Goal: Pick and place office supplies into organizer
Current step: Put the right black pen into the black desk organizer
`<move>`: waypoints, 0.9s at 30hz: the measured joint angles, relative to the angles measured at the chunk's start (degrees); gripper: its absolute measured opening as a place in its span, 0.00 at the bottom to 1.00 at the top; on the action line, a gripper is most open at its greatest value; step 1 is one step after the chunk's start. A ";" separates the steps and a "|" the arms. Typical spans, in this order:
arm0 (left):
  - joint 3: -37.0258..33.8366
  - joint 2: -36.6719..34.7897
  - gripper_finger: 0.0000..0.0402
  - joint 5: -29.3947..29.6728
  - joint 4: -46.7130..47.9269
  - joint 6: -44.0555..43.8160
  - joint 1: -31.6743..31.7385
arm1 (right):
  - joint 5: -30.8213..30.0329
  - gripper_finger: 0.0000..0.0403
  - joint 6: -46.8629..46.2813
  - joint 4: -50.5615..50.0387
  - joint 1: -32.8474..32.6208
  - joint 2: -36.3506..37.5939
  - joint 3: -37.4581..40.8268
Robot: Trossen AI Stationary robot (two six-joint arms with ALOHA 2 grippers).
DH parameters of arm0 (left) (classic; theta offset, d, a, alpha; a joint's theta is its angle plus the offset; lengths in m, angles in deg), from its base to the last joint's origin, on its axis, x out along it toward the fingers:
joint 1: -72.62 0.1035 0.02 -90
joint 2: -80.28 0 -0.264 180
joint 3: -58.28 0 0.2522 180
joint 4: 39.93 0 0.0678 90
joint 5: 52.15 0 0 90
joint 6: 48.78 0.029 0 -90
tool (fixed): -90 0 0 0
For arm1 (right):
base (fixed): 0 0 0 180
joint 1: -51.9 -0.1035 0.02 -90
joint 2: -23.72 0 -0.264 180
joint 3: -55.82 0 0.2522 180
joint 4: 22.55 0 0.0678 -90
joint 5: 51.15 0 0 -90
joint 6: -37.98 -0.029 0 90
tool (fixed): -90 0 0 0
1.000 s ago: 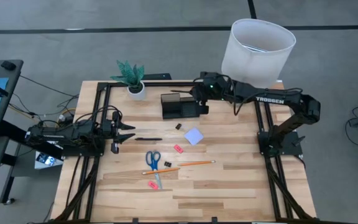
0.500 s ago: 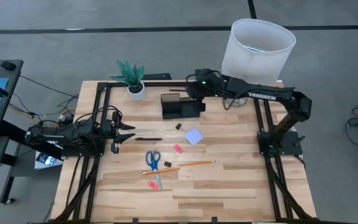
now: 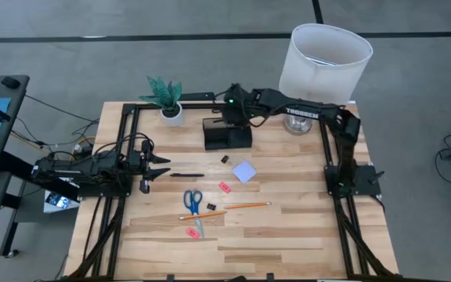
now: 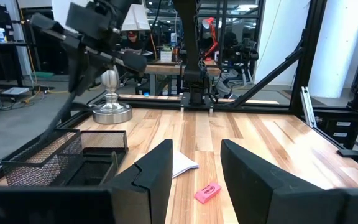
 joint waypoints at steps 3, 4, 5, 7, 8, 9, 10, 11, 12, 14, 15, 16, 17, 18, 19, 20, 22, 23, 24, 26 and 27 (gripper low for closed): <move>-0.01 0.00 0.32 0.02 0.02 0.01 0.02 | 0.00 0.10 0.52 -2.50 -0.02 -2.00 -2.95; 0.00 0.00 0.32 0.01 0.00 0.01 0.01 | 0.00 0.09 0.91 -3.17 -0.02 -2.53 -3.65; 0.01 0.00 0.32 0.00 0.00 0.01 0.01 | 0.02 0.09 1.16 -3.94 -0.02 -3.15 -4.41; 0.00 0.00 0.32 0.00 0.01 0.01 0.01 | 0.15 0.09 1.65 -4.52 -0.02 -4.38 -5.95; -0.01 0.00 0.32 0.00 0.01 0.00 0.01 | 0.23 0.10 2.19 -4.86 -0.02 -4.83 -6.57; 0.01 0.00 0.32 0.00 0.00 0.01 0.00 | 0.24 0.10 2.73 -5.25 -0.02 -5.33 -7.19; -0.01 0.00 0.32 0.00 0.01 0.01 0.01 | 0.28 0.10 3.24 -5.54 -0.02 -5.86 -7.88; 0.01 0.00 0.32 0.00 0.00 0.01 0.00 | 0.29 0.10 3.69 -5.98 -0.02 -6.30 -8.34; 0.01 0.00 0.32 0.00 0.00 0.01 0.00 | 0.29 0.10 3.93 -6.73 -0.02 -6.88 -8.85; 0.00 0.00 0.32 0.00 0.00 0.01 0.01 | 0.56 0.10 3.98 -7.15 -0.02 -7.97 -9.91; 0.00 0.00 0.32 0.00 0.01 0.01 0.01 | 0.71 0.10 4.01 -7.63 -0.02 -8.16 -10.04; 0.00 0.00 0.32 0.00 0.00 0.00 0.01 | 0.70 0.10 4.28 -8.00 -0.06 -8.41 -10.11; 0.00 0.00 0.32 0.00 0.01 0.01 0.01 | 0.72 0.10 4.72 -7.72 -0.20 -8.71 -10.23; 0.00 0.00 0.32 -0.01 0.02 0.01 0.02 | 0.73 0.10 5.08 -7.80 -0.35 -8.86 -10.24; -0.01 0.00 0.32 0.00 0.00 0.01 0.02 | 0.74 0.10 5.30 -8.37 -0.39 -8.95 -10.20; -0.01 0.00 0.32 0.00 0.00 0.01 0.02 | 0.85 0.10 5.39 -8.40 -0.38 -8.96 -10.17; 0.00 0.00 0.32 0.00 0.00 0.00 0.02 | 1.39 0.11 5.54 -8.12 -0.46 -8.91 -10.17; -0.01 0.00 0.32 0.00 0.00 0.00 0.02 | 1.90 0.11 5.68 -8.16 -0.44 -8.91 -10.17; -0.01 0.00 0.32 0.00 0.00 0.01 0.00 | 2.22 0.11 5.75 -8.16 -0.46 -8.91 -10.17; 0.01 0.00 0.32 0.00 0.01 0.00 0.01 | 2.23 0.11 5.81 -8.16 -0.52 -8.91 -10.17; 0.00 0.00 0.32 0.00 0.00 0.01 0.02 | 2.19 0.11 5.81 -8.16 -0.54 -8.91 -10.17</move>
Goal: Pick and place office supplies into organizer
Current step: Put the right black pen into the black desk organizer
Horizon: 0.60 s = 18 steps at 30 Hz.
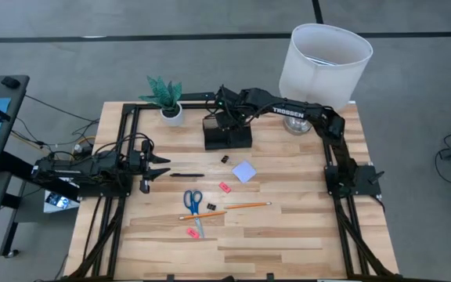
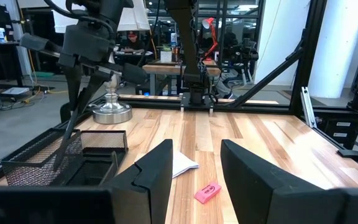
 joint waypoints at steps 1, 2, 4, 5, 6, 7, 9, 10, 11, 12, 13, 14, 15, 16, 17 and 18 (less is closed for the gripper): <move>0.01 0.00 0.32 0.00 0.00 0.00 -0.01 | 0.00 0.11 0.01 0.00 -0.02 0.01 0.00; -0.01 0.00 0.32 0.00 0.00 0.00 -0.02 | -0.02 0.11 0.05 0.00 -0.11 0.00 0.00; -0.01 0.00 0.32 0.00 0.00 0.00 0.00 | -0.03 0.11 0.19 0.15 -0.25 0.01 0.00; -0.01 0.00 0.32 0.00 0.02 0.00 -0.02 | -0.03 0.11 0.20 0.42 -0.30 0.00 0.00; 0.01 0.00 0.32 0.00 0.00 0.00 0.00 | -0.03 0.11 0.20 0.65 -0.42 0.00 0.00; -0.01 0.00 0.32 0.00 0.00 -0.01 -0.01 | -0.05 0.11 0.20 0.88 -0.58 0.02 0.00; -0.01 0.00 0.32 0.00 0.00 0.00 0.00 | -0.07 0.11 0.18 1.39 -0.62 0.00 0.00; -0.01 0.00 0.32 0.00 0.00 0.00 0.00 | -0.13 0.11 0.20 1.39 -0.59 0.02 0.00; 0.01 0.00 0.32 0.00 0.00 0.00 0.00 | -0.16 0.11 0.19 1.36 -0.59 0.01 0.00; 0.00 0.00 0.32 0.00 0.00 0.00 -0.02 | -0.17 0.12 0.19 1.36 -0.56 0.01 0.02; 0.00 0.00 0.32 0.00 0.01 -0.01 0.00 | -0.18 0.12 0.19 1.36 -0.55 0.02 0.02; -0.01 0.00 0.32 0.00 0.02 0.00 0.00 | -0.17 0.12 0.19 1.36 -0.55 0.02 0.02; 0.01 0.00 0.32 0.00 0.00 0.00 0.00 | -0.18 0.12 0.18 1.38 -0.55 0.02 0.02; -0.01 0.00 0.32 0.00 0.00 -0.01 0.00 | -0.18 0.12 0.20 1.44 -0.53 0.02 0.04; -0.01 0.00 0.32 0.00 0.00 -0.02 -0.02 | -0.18 0.12 0.18 1.58 -0.53 0.02 0.04; -0.01 0.00 0.32 0.00 0.00 0.00 -0.02 | -0.18 0.12 0.18 1.76 -0.53 0.02 0.04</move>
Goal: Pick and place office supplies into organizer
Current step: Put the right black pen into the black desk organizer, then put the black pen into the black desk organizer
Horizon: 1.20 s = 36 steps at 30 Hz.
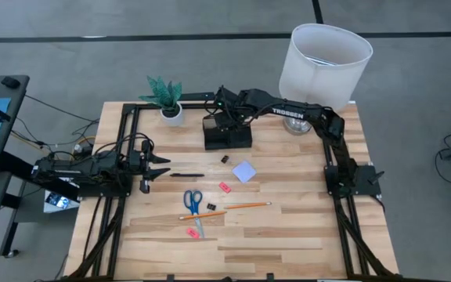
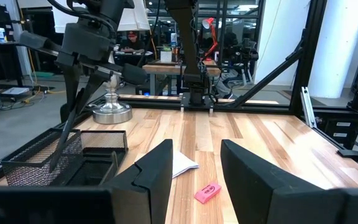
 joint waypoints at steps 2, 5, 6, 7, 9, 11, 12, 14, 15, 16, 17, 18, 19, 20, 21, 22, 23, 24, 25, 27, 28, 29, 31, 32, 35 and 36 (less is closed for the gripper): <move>0.01 0.00 0.32 0.00 0.00 0.00 0.02 | 0.01 0.12 0.00 0.20 -0.02 0.00 0.00; 0.01 0.00 0.32 0.00 0.01 0.00 0.00 | 0.02 0.12 0.00 0.44 -0.02 0.00 0.00; 0.01 0.00 0.32 0.00 0.02 0.00 0.00 | 0.02 0.12 0.02 0.43 -0.02 0.00 0.00; 0.02 0.00 0.32 0.00 0.00 0.00 0.02 | 0.02 0.12 0.04 0.45 -0.02 0.00 0.00; 0.02 0.00 0.32 0.00 0.00 0.00 0.02 | 0.02 0.12 0.38 0.45 -0.04 0.00 0.00; 0.00 0.00 0.32 0.00 0.00 0.00 0.01 | 0.02 0.14 0.44 0.66 -0.04 0.00 0.00; 0.02 0.00 0.32 0.00 0.01 -0.01 0.01 | 0.02 0.15 0.44 0.71 -0.04 0.00 0.00; 0.02 0.00 0.32 0.00 0.00 -0.02 0.01 | 0.02 0.16 0.44 0.71 -0.04 0.02 0.00; 0.01 0.00 0.32 0.00 0.00 0.00 0.00 | 0.02 0.17 0.44 0.74 -0.04 0.02 0.00; 0.00 0.00 0.32 0.00 0.00 0.00 0.02 | 0.02 0.17 0.44 0.76 -0.04 0.02 0.01; 0.00 0.00 0.32 0.00 0.02 0.00 0.00 | 0.02 0.18 0.44 0.79 -0.04 0.02 0.02; 0.01 0.00 0.32 0.00 0.00 0.00 0.00 | 0.02 0.18 0.44 0.84 -0.07 0.02 0.02; 0.00 0.00 0.32 0.00 0.02 0.00 0.02 | 0.02 0.18 0.44 0.93 -0.07 0.02 0.02; 0.00 0.00 0.32 0.00 0.00 -0.02 0.02 | 0.02 0.19 0.44 1.07 -0.09 0.02 0.02; 0.00 0.00 0.32 0.00 0.01 0.00 0.01 | 0.02 0.19 0.44 1.24 -0.09 0.02 0.02; 0.01 0.00 0.32 0.00 0.00 -0.01 0.02 | 0.02 0.19 0.44 1.47 -0.09 0.02 0.02; 0.01 0.00 0.32 0.00 0.01 -0.01 0.01 | 0.01 0.19 0.44 1.77 -0.09 0.02 0.02; 0.01 0.00 0.32 0.00 0.01 0.00 0.02 | -0.04 0.19 0.44 2.07 -0.09 0.02 0.02; 0.01 0.00 0.32 0.00 0.01 -0.01 0.00 | -0.26 0.19 0.42 2.26 -0.12 0.02 0.02; 0.00 0.00 0.32 0.00 0.00 0.00 0.02 | -1.28 0.19 0.42 2.24 -0.30 0.02 0.02; 0.00 0.00 0.32 0.00 0.01 0.00 0.01 | -2.45 0.19 0.42 2.21 -0.49 0.08 0.02; 0.00 0.00 0.32 0.00 0.00 0.00 0.02 | -3.71 0.19 0.42 2.08 -0.72 0.28 0.05; 0.00 0.00 0.32 0.00 0.00 -0.01 0.01 | -7.01 0.19 0.42 2.06 -1.40 0.62 0.09; 0.01 0.00 0.32 0.00 0.00 0.00 0.02 | -8.83 0.19 0.27 2.06 -1.87 0.73 0.07; 0.01 0.00 0.32 0.00 0.01 0.00 0.00 | -12.73 0.19 -2.77 0.20 -3.31 1.35 0.09; 0.00 0.00 0.32 0.00 0.00 -0.02 0.02 | -13.27 0.19 -4.55 -0.31 -3.81 1.59 0.07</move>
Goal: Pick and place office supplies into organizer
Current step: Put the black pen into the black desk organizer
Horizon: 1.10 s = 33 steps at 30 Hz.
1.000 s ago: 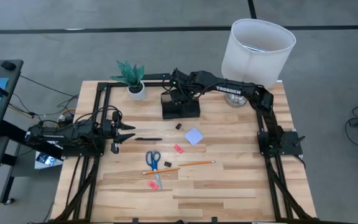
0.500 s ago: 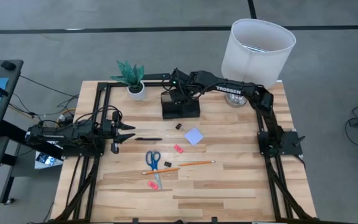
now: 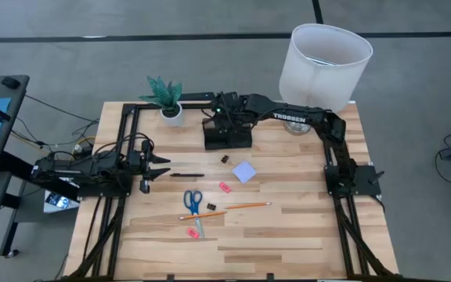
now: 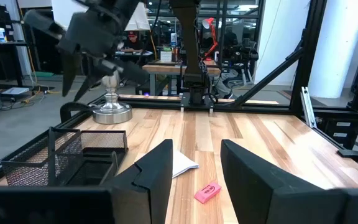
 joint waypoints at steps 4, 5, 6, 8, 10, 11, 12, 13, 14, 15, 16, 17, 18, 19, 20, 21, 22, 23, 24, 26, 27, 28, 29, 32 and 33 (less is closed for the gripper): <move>0.00 0.00 0.32 -0.02 0.00 0.02 0.00 | 3.48 0.19 -8.35 -6.11 -1.58 1.71 0.02; 0.01 0.01 0.32 -0.01 0.01 0.02 -0.01 | 6.00 0.19 -10.41 -6.65 -1.96 2.02 -0.10; 0.01 0.02 0.32 0.00 0.00 0.02 -0.02 | 8.92 0.19 -12.34 -7.60 -2.16 2.61 0.25; 0.02 0.02 0.32 0.00 0.00 0.01 0.00 | 14.39 0.19 -15.48 -7.48 -2.37 4.00 1.70; 0.02 0.02 0.32 -0.02 0.02 0.02 -0.01 | 17.72 0.19 -17.52 -5.13 -2.82 6.09 4.36; 0.00 0.02 0.32 0.00 0.00 0.00 0.00 | 18.20 0.19 -18.58 -4.10 -3.04 7.30 6.24; 0.00 0.02 0.32 0.00 0.00 0.02 0.00 | 18.18 0.19 -19.43 -1.72 -3.31 8.34 8.11; 0.00 0.02 0.32 -0.02 0.02 0.02 -0.02 | 17.97 0.19 -20.37 0.74 -3.61 9.47 10.08; 0.00 0.02 0.32 -0.02 0.00 0.02 0.00 | 17.79 0.19 -21.51 2.18 -3.83 10.73 12.38; 0.00 0.02 0.32 0.00 0.00 0.02 0.00 | 17.71 0.19 -22.69 3.48 -4.01 11.99 14.56; 0.00 0.02 0.32 0.02 0.00 0.02 0.00 | 17.64 0.19 -23.96 5.85 -4.25 13.22 16.71; 0.01 0.02 0.32 0.01 0.02 0.01 -0.01 | 17.56 0.19 -25.34 8.46 -4.52 14.54 18.90; 0.00 0.02 0.32 -0.02 0.01 0.01 -0.01 | 17.56 0.19 -26.73 10.29 -4.89 16.00 21.29; 0.01 0.02 0.32 -0.02 0.00 0.02 0.00 | 17.54 0.19 -28.03 12.60 -5.33 17.32 23.73; 0.00 0.02 0.32 -0.02 0.00 0.02 -0.01 | 17.52 0.19 -29.29 15.54 -5.70 18.56 26.21; 0.01 0.02 0.32 -0.02 0.01 0.01 -0.01 | 17.37 0.19 -30.55 18.41 -6.26 19.76 28.70; 0.00 0.02 0.32 -0.02 0.00 0.02 -0.02 | 16.89 0.19 -31.87 21.00 -6.83 20.86 31.22; 0.02 0.02 0.32 -0.01 0.00 0.02 -0.02 | 15.94 0.19 -33.32 23.84 -7.46 21.85 33.50; 0.00 0.02 0.32 0.00 0.00 0.02 0.00 | 14.79 0.19 -34.74 26.16 -8.10 22.83 35.63; 0.01 0.02 0.32 0.00 0.01 0.02 -0.01 | 11.61 0.19 -37.47 30.37 -9.66 24.44 39.59; 0.02 0.02 0.32 0.00 0.00 0.00 0.00 | 10.02 0.19 -38.55 32.78 -10.51 25.03 41.30; 0.01 0.02 0.32 0.00 0.01 0.02 0.00 | 8.66 0.19 -39.51 34.59 -11.41 25.50 42.99; 0.00 0.02 0.32 0.00 0.00 0.02 -0.02 | 7.31 0.19 -40.32 36.82 -12.40 25.77 44.51; 0.01 0.02 0.32 0.00 0.00 0.02 -0.01 | 4.68 0.19 -42.33 43.21 -15.24 26.15 47.74; 0.02 0.02 0.32 0.00 0.00 0.02 -0.01 | 3.88 0.19 -42.64 45.80 -16.21 25.94 48.47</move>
